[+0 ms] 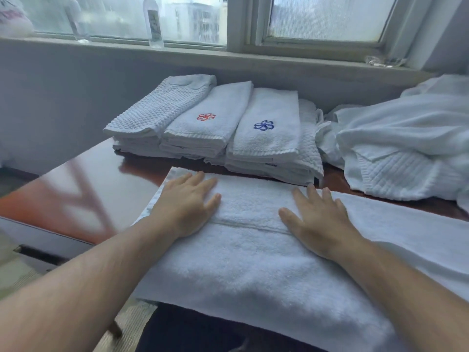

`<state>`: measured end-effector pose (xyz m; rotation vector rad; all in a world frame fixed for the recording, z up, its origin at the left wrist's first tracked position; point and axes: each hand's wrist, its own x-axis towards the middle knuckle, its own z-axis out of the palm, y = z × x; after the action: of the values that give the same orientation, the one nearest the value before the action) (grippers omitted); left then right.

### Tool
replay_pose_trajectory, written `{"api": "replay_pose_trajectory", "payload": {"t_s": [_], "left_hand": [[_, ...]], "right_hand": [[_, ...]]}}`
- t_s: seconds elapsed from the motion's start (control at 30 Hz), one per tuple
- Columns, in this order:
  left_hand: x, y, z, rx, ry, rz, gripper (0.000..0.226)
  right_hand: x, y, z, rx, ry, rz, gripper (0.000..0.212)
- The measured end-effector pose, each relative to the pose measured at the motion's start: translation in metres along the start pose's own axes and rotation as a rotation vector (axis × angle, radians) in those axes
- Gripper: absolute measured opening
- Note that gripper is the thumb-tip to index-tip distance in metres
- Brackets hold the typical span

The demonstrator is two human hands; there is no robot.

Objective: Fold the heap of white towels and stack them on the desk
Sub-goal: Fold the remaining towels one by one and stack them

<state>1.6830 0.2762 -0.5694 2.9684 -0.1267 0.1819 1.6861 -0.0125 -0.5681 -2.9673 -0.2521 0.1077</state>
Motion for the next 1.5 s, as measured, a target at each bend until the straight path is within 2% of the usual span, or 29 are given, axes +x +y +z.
{"api": "replay_pose_trajectory", "payload": {"t_s": [0.13,0.23,0.33,0.43,0.5,0.57,0.67,0.83,1.0,1.1,1.2,1.3,1.37,1.5], "left_hand": [[-0.01,0.041,-0.003,-0.144,0.105,0.098,0.048],[-0.015,0.102,0.004,-0.175,0.021,0.281,0.056],[-0.017,0.184,0.014,-0.198,-0.003,0.464,0.068],[-0.014,0.263,0.021,-0.227,-0.012,0.579,0.078],[-0.016,0.301,0.029,-0.259,-0.039,0.605,0.075],[-0.021,0.322,0.04,-0.274,-0.057,0.631,0.061],[-0.023,0.323,0.054,-0.293,0.0,0.656,0.039],[-0.023,0.319,0.058,-0.327,0.007,0.667,0.042],[-0.026,0.318,0.055,-0.348,0.07,0.631,0.031],[-0.029,0.318,0.053,-0.386,0.116,0.609,0.025],[-0.031,0.32,0.05,-0.412,0.187,0.586,0.021],[-0.032,0.321,0.049,-0.331,0.243,0.561,0.023],[-0.032,0.321,0.049,-0.293,0.264,0.565,0.026],[-0.033,0.321,0.048,-0.302,0.314,0.614,0.027]], "right_hand": [[-0.025,0.024,-0.008,0.033,0.058,0.0,0.09],[-0.051,0.054,-0.014,-0.014,0.102,0.067,0.091],[-0.083,0.105,-0.026,-0.035,0.19,0.257,0.096],[-0.108,0.173,-0.038,-0.115,0.22,0.577,0.095],[-0.124,0.214,-0.043,-0.095,0.154,0.789,0.093],[-0.136,0.243,-0.04,-0.069,0.118,0.837,0.09],[-0.135,0.262,-0.034,-0.068,0.147,0.787,0.088],[-0.119,0.269,-0.036,-0.043,0.227,0.737,0.086],[-0.124,0.272,-0.033,-0.042,0.334,0.726,0.061],[-0.132,0.27,-0.034,-0.02,0.399,0.799,0.047],[-0.135,0.269,-0.037,0.008,0.38,0.84,0.06],[-0.139,0.263,-0.039,0.008,0.548,0.81,0.058],[-0.143,0.262,-0.038,-0.064,0.646,0.895,0.053],[-0.144,0.265,-0.038,-0.071,0.594,1.07,0.057]]}}
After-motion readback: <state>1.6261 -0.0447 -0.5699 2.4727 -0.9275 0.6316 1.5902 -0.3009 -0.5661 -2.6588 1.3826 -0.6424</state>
